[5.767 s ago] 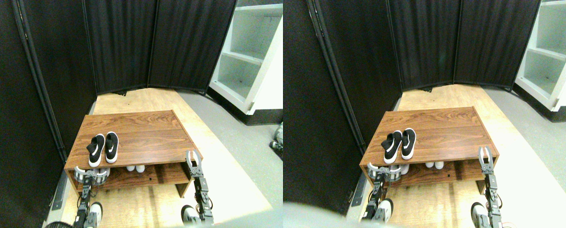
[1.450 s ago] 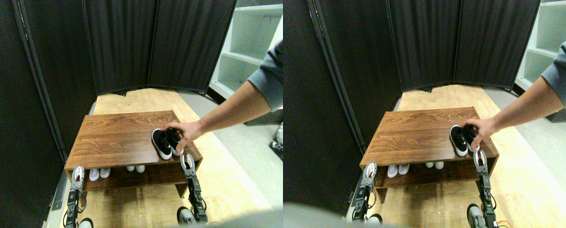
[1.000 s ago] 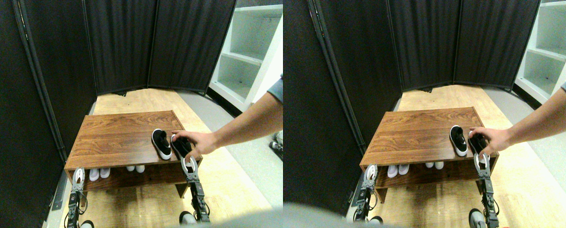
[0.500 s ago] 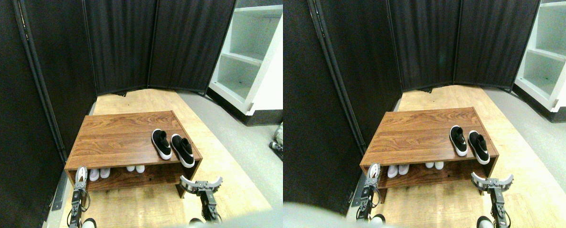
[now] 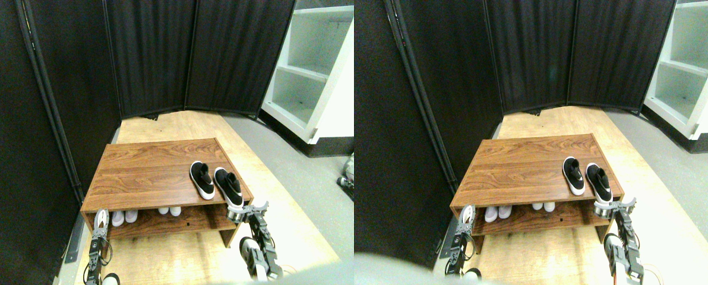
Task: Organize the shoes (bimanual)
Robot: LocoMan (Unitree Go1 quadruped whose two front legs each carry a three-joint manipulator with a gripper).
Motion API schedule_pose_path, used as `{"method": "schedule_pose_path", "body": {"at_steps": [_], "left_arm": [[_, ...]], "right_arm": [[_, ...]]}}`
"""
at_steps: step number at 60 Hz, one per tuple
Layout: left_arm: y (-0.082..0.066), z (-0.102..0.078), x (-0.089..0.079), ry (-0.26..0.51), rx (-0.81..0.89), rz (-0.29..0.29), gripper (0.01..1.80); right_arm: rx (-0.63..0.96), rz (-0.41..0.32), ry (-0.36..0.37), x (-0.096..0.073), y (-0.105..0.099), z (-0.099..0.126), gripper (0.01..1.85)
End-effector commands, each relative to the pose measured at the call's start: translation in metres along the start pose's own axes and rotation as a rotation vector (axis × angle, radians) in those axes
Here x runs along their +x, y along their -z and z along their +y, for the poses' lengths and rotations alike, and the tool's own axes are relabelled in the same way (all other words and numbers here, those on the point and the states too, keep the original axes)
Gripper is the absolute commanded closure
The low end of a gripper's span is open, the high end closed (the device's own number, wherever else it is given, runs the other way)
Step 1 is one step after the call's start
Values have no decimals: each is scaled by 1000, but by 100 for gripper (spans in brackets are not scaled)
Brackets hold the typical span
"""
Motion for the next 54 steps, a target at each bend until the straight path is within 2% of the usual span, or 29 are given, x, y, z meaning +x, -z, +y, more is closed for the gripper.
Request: {"method": "schedule_pose_path", "body": {"at_steps": [1, 12, 18, 33, 44, 52, 54], "left_arm": [[-2, -12, -1, 73, 6, 0, 180], [-3, -12, -3, 90, 2, 8, 180], [-4, -12, -5, 96, 7, -7, 180], [-5, -13, -8, 90, 12, -28, 180], [-7, -10, -7, 98, 22, -13, 180], [-6, -12, -8, 92, 17, -27, 180], [-6, -12, -8, 92, 18, -25, 180]], "right_arm": [[-10, 26, 20, 11, 2, -4, 30], [14, 14, 58, 25, 6, -11, 29], [48, -15, 72, 34, 6, -17, 41], [8, -38, 102, 54, 8, -24, 36], [14, -36, 101, 52, 7, -22, 38], [18, -14, 78, 39, 8, -17, 34], [11, 10, 52, 33, 8, -14, 35]]}}
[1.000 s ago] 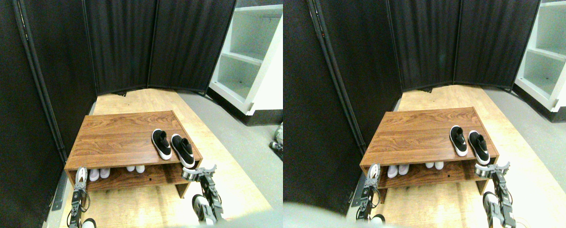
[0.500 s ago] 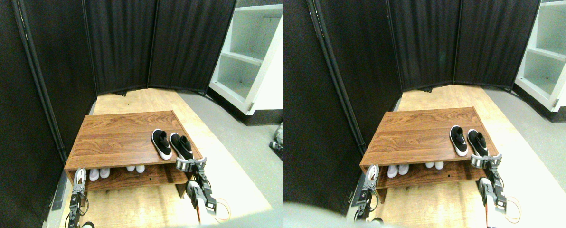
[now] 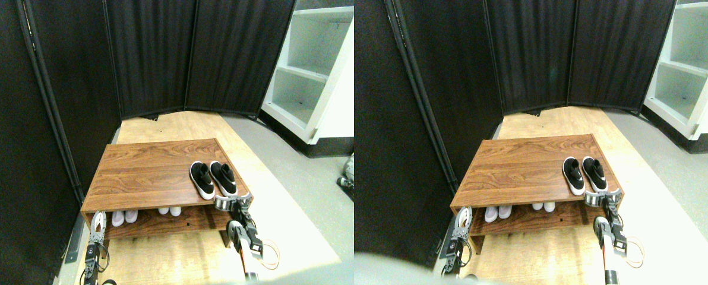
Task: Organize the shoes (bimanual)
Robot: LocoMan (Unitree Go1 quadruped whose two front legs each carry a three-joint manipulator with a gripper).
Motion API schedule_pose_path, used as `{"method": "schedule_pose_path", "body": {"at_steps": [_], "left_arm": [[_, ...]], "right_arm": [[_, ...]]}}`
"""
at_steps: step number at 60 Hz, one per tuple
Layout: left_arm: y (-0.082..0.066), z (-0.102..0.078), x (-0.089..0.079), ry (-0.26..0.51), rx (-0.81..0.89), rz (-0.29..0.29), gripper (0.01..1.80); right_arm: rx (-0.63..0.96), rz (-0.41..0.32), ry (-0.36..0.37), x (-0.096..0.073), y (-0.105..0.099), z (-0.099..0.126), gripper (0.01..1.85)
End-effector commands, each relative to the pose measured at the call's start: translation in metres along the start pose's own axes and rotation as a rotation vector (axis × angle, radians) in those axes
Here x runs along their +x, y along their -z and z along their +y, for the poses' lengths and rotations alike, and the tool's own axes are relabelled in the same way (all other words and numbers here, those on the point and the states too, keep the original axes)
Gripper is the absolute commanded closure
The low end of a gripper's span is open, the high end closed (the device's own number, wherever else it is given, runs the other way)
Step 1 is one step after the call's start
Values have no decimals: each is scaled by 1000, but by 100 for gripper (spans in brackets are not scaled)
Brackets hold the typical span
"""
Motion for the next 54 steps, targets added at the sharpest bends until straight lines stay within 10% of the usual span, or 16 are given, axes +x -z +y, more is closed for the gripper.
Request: {"method": "schedule_pose_path", "body": {"at_steps": [1, 18, 30, 54], "left_arm": [[-1, -10, 1, 47, -6, -14, 180], [2, -13, 2, 50, -13, -10, 180], [2, -13, 4, 51, -11, 4, 180], [-2, -10, -3, 50, -12, -23, 180]], "right_arm": [[-3, 31, -78, -11, -1, 16, 33], [-75, 61, -140, -53, -7, 35, 49], [-243, -177, -177, -57, -22, 50, 185], [-334, -355, -249, -48, -71, 97, 185]]}}
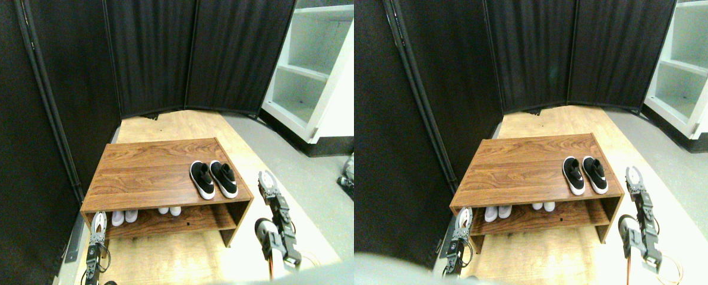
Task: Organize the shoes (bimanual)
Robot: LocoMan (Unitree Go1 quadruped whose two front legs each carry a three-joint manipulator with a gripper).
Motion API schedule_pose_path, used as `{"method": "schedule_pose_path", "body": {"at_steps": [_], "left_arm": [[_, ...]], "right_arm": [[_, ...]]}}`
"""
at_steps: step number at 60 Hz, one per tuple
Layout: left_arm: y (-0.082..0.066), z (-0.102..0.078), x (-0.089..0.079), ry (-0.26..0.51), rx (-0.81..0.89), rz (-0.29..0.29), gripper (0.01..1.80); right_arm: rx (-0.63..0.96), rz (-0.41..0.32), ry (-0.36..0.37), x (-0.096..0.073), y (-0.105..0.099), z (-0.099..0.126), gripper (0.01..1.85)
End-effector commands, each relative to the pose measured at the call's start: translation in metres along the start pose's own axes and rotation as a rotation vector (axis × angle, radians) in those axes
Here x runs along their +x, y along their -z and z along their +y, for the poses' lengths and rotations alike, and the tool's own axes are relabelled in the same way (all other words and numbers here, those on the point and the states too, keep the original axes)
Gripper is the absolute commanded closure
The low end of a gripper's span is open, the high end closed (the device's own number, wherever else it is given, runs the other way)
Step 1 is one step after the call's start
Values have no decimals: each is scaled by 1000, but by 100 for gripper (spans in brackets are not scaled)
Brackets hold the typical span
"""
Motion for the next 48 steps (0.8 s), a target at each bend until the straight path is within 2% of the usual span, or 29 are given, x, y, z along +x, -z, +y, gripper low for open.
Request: {"method": "schedule_pose_path", "body": {"at_steps": [1, 11, 16, 26, 29, 35, 43, 48], "left_arm": [[-3, -10, 0, 64, -5, -9, 180], [-3, -11, -2, 66, -1, -15, 180], [-3, -10, -4, 69, 12, -9, 180], [-2, -11, -7, 67, 14, -13, 180], [-2, -11, -7, 67, 11, -21, 180], [-2, -11, -7, 68, 17, -23, 180], [-1, -12, -8, 74, 22, -29, 180], [-1, -12, -8, 71, 15, -36, 180]], "right_arm": [[-14, -23, -21, 13, -5, 2, 185], [-25, -10, 2, 39, 0, -7, 185], [22, -7, 66, 52, 5, -13, 185], [26, 16, 114, 71, 14, -27, 185], [29, 18, 120, 74, 16, -29, 185], [29, 22, 180, 79, 24, -40, 185], [18, 72, 171, 83, 36, -55, 185], [23, 86, 188, 78, 45, -57, 185]]}}
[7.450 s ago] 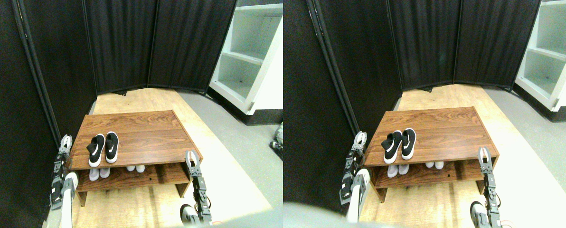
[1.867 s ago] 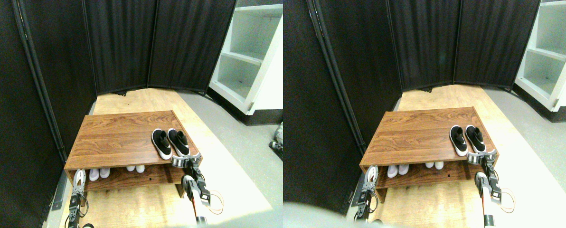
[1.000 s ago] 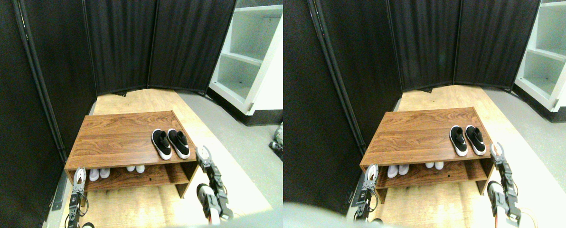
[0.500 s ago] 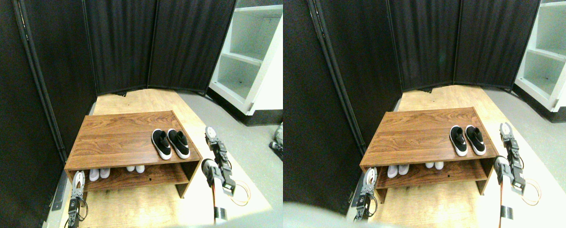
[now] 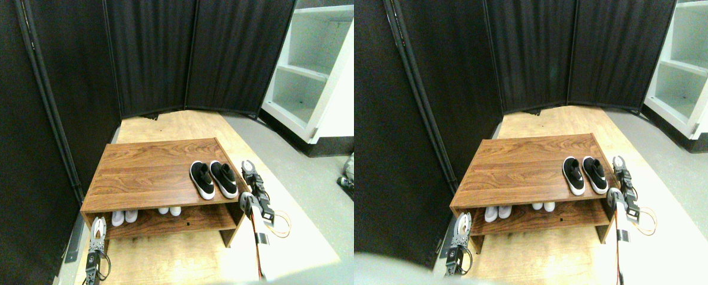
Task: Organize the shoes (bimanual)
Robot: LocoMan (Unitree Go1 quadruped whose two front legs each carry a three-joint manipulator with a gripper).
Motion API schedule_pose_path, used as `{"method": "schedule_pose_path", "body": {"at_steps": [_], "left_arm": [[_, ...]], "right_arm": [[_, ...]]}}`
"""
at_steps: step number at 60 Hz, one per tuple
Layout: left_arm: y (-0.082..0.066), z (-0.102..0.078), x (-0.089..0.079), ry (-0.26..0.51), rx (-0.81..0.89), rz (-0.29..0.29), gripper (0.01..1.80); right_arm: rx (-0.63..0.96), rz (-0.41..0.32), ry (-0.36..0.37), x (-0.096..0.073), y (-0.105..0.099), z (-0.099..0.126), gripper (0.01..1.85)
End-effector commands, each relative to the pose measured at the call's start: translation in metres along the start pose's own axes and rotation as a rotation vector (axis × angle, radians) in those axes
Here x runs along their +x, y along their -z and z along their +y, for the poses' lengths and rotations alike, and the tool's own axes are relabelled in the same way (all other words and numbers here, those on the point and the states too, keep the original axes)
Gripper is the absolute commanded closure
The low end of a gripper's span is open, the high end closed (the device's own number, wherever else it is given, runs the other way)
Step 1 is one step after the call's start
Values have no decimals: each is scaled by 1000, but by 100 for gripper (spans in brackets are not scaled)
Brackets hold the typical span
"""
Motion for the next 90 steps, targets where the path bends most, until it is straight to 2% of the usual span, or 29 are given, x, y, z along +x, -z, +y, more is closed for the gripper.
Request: {"method": "schedule_pose_path", "body": {"at_steps": [1, 4, 7, 9, 11, 15, 20, 22, 26, 30, 33, 40, 45, 51, 57, 60, 63, 69, 74, 78, 81, 86, 90], "left_arm": [[0, -12, 2, 63, -8, -7, 180], [0, -12, 2, 67, -12, -1, 180], [0, -12, 1, 68, -18, 3, 180], [0, -12, 1, 68, -16, 6, 180], [0, -12, 1, 69, -15, 3, 180], [0, -12, 1, 72, -13, 1, 180], [-1, -11, 0, 68, -18, -8, 180], [-1, -11, -1, 71, -19, -13, 180], [-2, -9, -1, 72, -25, -9, 180], [-1, -9, -2, 75, -34, -24, 180], [-2, -9, -2, 80, -34, -23, 180], [-2, -9, -3, 80, -19, -20, 180], [-3, -9, -3, 64, -24, -33, 180], [-3, -9, -2, 65, -26, -27, 180], [-3, -9, -1, 69, -26, -16, 180], [-3, -9, -1, 66, -23, -18, 180], [-3, -9, 0, 64, -23, -21, 180], [-4, -8, 1, 69, -26, -13, 180], [-5, -7, 2, 69, -21, -15, 180], [-5, -6, 3, 64, -27, -14, 180], [-5, -5, 4, 66, -27, -10, 180], [-4, -5, 6, 55, -43, -15, 180], [-3, -5, 7, 52, -54, -16, 180]], "right_arm": [[-1, 20, -4, 0, 12, 1, 185], [26, 35, 3, -2, 18, 0, 185], [-67, 70, -49, -1, 24, -1, 185], [-68, 72, -44, -2, 26, 0, 185], [14, 87, -9, -3, 31, 0, 185], [60, 86, 36, -5, 35, 2, 185], [68, 113, 13, -5, 44, 1, 185], [14, 134, 1, -5, 48, 1, 185], [17, 136, 6, -8, 53, 2, 185], [23, 176, -10, -9, 60, 2, 185], [43, 175, 13, -11, 64, 3, 185], [39, 180, 11, -15, 68, 3, 185], [101, 192, 46, -17, 72, 3, 185], [72, 196, 34, -20, 74, 4, 185], [66, 175, 57, -22, 75, 4, 185], [76, 182, 47, -21, 73, 3, 185], [9, 153, 18, -20, 70, 3, 185], [-15, 145, -22, -19, 63, 5, 185], [-38, 107, -64, -21, 53, 10, 185], [-89, 53, -116, -29, 38, 23, 185], [-101, 58, -173, -34, 30, 29, 185], [-51, 53, -198, -46, 18, 41, 185], [-61, 69, -255, -55, 9, 49, 185]]}}
